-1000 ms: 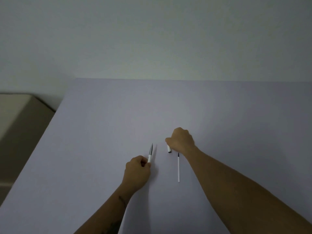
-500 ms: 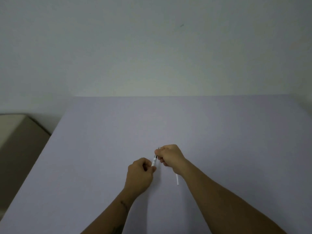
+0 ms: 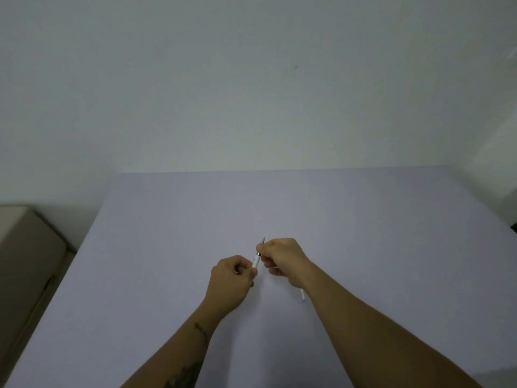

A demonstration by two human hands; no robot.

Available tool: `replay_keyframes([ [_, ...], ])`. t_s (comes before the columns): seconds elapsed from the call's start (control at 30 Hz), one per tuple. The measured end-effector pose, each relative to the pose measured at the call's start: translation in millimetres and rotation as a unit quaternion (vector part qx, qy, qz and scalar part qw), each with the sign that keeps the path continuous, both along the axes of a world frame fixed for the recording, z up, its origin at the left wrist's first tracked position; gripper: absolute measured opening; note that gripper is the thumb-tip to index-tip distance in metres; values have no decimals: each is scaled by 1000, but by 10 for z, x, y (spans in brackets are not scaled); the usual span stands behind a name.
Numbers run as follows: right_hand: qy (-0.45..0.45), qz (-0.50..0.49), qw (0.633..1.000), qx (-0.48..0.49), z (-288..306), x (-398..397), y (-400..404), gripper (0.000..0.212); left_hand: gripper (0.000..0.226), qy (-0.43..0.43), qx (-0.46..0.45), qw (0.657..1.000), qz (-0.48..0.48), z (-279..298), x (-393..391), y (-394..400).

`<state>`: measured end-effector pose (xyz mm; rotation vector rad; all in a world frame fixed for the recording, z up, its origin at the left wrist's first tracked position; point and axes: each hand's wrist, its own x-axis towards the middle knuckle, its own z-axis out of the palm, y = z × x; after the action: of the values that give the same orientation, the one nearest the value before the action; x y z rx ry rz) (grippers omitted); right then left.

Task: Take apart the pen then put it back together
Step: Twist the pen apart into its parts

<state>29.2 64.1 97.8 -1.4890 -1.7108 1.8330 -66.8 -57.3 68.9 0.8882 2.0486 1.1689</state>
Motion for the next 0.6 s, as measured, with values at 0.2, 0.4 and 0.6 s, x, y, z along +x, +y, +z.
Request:
replay_keyframes([
  [0.2, -2, 18, 1000, -9, 114, -49, 11, 12, 14, -20, 10, 1000, -10, 47, -80, 23],
  [0.4, -1, -17, 1000, 5, 71, -33, 20, 12, 11, -25, 12, 1000, -7, -1, -62, 85],
  [0.6, 24, 15, 998, -59, 50, 78, 51, 23, 12, -31, 4, 999, -13, -80, -3, 81],
])
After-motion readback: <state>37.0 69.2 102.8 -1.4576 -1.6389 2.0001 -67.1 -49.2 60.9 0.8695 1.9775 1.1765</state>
